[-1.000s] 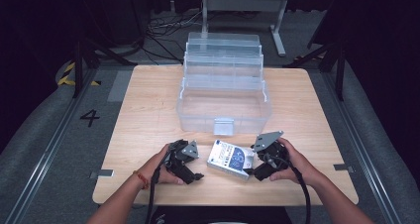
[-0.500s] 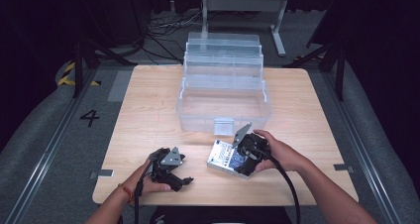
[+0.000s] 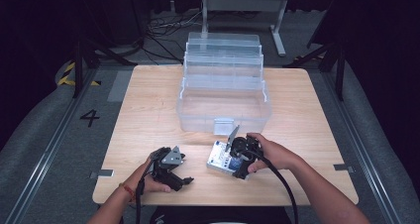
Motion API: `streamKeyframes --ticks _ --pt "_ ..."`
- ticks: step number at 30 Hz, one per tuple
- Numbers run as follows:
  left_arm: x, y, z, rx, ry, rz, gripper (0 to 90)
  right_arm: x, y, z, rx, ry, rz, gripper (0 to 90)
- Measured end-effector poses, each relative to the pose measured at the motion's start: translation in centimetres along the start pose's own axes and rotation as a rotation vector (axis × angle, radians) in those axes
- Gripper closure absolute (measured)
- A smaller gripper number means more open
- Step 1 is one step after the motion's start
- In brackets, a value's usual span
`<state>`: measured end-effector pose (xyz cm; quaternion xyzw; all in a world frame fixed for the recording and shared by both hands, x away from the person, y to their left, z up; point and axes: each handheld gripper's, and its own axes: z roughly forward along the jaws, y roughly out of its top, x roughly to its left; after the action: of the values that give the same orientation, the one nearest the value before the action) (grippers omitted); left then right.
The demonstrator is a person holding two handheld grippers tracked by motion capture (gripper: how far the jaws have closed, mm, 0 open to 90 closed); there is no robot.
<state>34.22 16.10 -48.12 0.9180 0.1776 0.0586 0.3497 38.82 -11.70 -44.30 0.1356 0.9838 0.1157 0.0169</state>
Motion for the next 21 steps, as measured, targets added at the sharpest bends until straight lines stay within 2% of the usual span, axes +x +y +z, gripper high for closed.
streamKeyframes --ticks 3,4,8,9,10,12,16,17,19,21 --pt "0.1 0.2 -0.1 0.015 0.005 0.001 13.0 0.0 -0.2 0.1 -0.013 0.002 0.004 3.3" --pt "0.2 0.3 -0.2 0.019 0.012 -0.015 16.8 0.0 -0.6 0.1 -0.024 -0.005 -0.002 3.6" --pt "0.4 0.5 -0.4 0.033 0.015 -0.021 19.7 0.2 -1.2 -0.1 -0.035 0.000 -0.004 4.0" --pt "0.6 0.9 -1.0 0.018 0.033 -0.020 21.3 0.2 -2.1 -0.2 -0.047 0.000 -0.016 4.2" --pt "0.6 0.9 -1.0 0.018 0.033 -0.020 22.3 0.2 -2.1 -0.2 -0.047 0.000 -0.016 4.2" --pt "0.7 1.7 -2.0 -0.009 0.069 -0.007 23.8 0.3 -2.9 -0.4 -0.050 0.002 0.000 4.3" --pt "1.0 3.8 -3.7 -0.044 0.091 0.037 26.8 0.2 -5.2 -1.0 -0.060 -0.002 0.038 4.3" --pt "1.0 4.7 -4.2 -0.041 0.100 0.069 27.5 0.2 -5.7 -1.1 -0.066 -0.004 0.047 4.3" --pt "0.9 6.3 -4.8 -0.017 0.132 0.134 34.8 0.0 -7.0 -1.3 -0.082 -0.022 0.088 4.3" --pt "1.1 8.0 -5.0 -0.025 0.150 0.164 34.8 -0.1 -8.0 -1.4 -0.088 -0.029 0.109 4.3"
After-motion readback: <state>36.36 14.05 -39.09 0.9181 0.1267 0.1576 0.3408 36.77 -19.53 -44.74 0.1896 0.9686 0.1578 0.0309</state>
